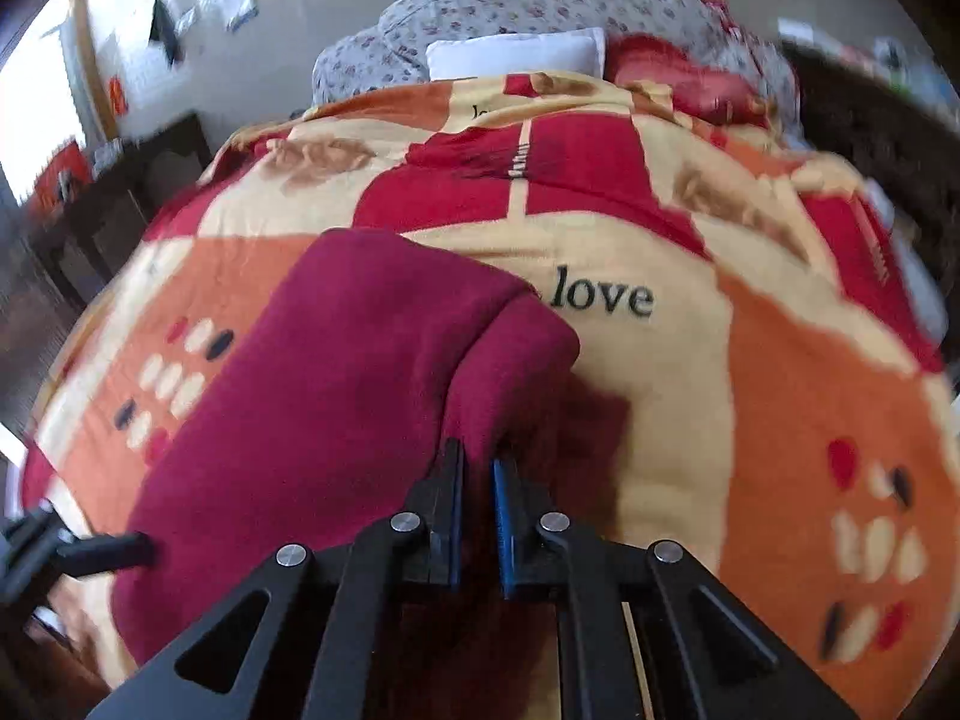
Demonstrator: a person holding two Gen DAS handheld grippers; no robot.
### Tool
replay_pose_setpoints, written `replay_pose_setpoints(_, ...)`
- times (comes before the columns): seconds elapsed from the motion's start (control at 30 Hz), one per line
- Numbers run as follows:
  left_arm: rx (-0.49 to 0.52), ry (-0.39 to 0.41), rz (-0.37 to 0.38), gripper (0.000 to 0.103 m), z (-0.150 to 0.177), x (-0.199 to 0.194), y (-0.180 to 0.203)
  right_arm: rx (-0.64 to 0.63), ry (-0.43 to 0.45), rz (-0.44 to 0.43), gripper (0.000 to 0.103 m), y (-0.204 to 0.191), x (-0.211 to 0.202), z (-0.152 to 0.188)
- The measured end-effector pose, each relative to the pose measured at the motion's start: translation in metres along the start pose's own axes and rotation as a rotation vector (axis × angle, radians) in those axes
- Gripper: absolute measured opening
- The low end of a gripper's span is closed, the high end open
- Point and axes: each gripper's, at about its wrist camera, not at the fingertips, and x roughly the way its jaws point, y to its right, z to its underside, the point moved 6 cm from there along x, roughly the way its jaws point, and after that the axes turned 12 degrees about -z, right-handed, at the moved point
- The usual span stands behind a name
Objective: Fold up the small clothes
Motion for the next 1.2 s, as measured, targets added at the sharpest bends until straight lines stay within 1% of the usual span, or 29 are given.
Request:
replay_pose_setpoints(0.03, -0.001, -0.003, -0.001, 0.078, 0.001, -0.001, -0.001, 0.031, 0.022, -0.022, 0.015, 0.002, -0.008, 0.000)
replay_pose_setpoints(0.1, -0.004, 0.000, 0.013, 0.078, 0.003, -0.009, -0.007, 0.090, 0.053, -0.072, 0.021, 0.001, -0.034, 0.004)
replay_pose_setpoints(0.17, -0.026, -0.004, 0.008, 0.078, 0.003, -0.016, -0.019, 0.081, 0.060, -0.142, 0.022, -0.014, -0.057, 0.010)
replay_pose_setpoints(0.27, -0.060, 0.018, -0.028, 0.078, 0.001, -0.028, -0.041, 0.071, 0.032, -0.208, 0.024, -0.039, -0.063, 0.022)
replay_pose_setpoints(0.3, -0.070, 0.023, -0.055, 0.078, 0.001, -0.031, -0.051, 0.068, 0.022, -0.220, 0.024, -0.045, -0.062, 0.026)
replay_pose_setpoints(0.37, -0.084, 0.024, -0.081, 0.078, -0.001, -0.032, -0.063, 0.044, -0.005, -0.240, 0.024, -0.060, -0.058, 0.037)
replay_pose_setpoints(0.4, -0.099, 0.015, -0.097, 0.078, 0.000, -0.029, -0.071, 0.015, -0.020, -0.228, 0.024, -0.068, -0.056, 0.042)
replay_pose_setpoints(0.43, -0.109, 0.005, -0.102, 0.078, 0.001, -0.027, -0.075, -0.025, -0.034, -0.195, 0.024, -0.073, -0.055, 0.047)
replay_pose_setpoints(0.47, -0.126, -0.013, -0.100, 0.078, 0.003, -0.022, -0.078, -0.084, -0.056, -0.130, 0.024, -0.075, -0.051, 0.052)
replay_pose_setpoints(0.5, -0.134, -0.021, -0.095, 0.078, 0.006, -0.019, -0.079, -0.146, -0.082, -0.043, 0.026, -0.073, -0.044, 0.059)
replay_pose_setpoints(0.53, -0.139, -0.028, -0.095, 0.078, 0.008, -0.015, -0.079, -0.174, -0.103, 0.018, 0.036, -0.068, -0.038, 0.065)
replay_pose_setpoints(0.57, -0.141, -0.036, -0.101, 0.078, 0.011, -0.010, -0.079, -0.158, -0.115, 0.046, 0.038, -0.057, -0.029, 0.071)
replay_pose_setpoints(0.63, -0.142, -0.051, -0.121, 0.078, 0.017, -0.002, -0.078, -0.087, -0.094, -0.003, 0.038, -0.046, -0.024, 0.075)
replay_pose_setpoints(0.67, -0.146, -0.051, -0.128, 0.078, 0.018, 0.001, -0.077, -0.072, -0.081, -0.012, 0.038, -0.046, -0.027, 0.074)
replay_pose_setpoints(0.77, -0.157, -0.047, -0.122, 0.078, 0.018, 0.002, -0.075, -0.085, -0.074, 0.003, 0.039, -0.051, -0.036, 0.073)
replay_pose_setpoints(0.8, -0.154, -0.042, -0.127, 0.078, 0.016, 0.001, -0.075, -0.081, -0.069, -0.003, 0.042, -0.053, -0.039, 0.071)
replay_pose_setpoints(0.87, -0.153, -0.036, -0.137, 0.078, 0.013, -0.001, -0.076, -0.054, -0.048, -0.024, 0.044, -0.055, -0.045, 0.066)
replay_pose_setpoints(0.9, -0.152, -0.032, -0.142, 0.078, 0.011, -0.002, -0.077, -0.035, -0.027, -0.038, 0.049, -0.057, -0.049, 0.064)
replay_pose_setpoints(0.93, -0.152, -0.029, -0.145, 0.079, 0.009, -0.002, -0.078, -0.007, 0.003, -0.053, 0.063, -0.056, -0.053, 0.060)
replay_pose_setpoints(0.97, -0.154, -0.026, -0.147, 0.079, 0.007, -0.002, -0.080, 0.017, 0.028, -0.063, 0.074, -0.056, -0.054, 0.056)
replay_pose_setpoints(1.0, -0.158, -0.026, -0.147, 0.079, 0.006, -0.002, -0.081, 0.048, 0.054, -0.073, 0.094, -0.055, -0.055, 0.054)
replay_pose_setpoints(1.03, -0.164, -0.029, -0.146, 0.079, 0.005, -0.001, -0.083, 0.070, 0.066, -0.076, 0.098, -0.053, -0.054, 0.053)
replay_pose_setpoints(1.2, -0.232, -0.062, -0.099, 0.079, 0.004, 0.009, -0.094, 0.106, 0.031, -0.074, 0.098, -0.044, -0.038, 0.053)
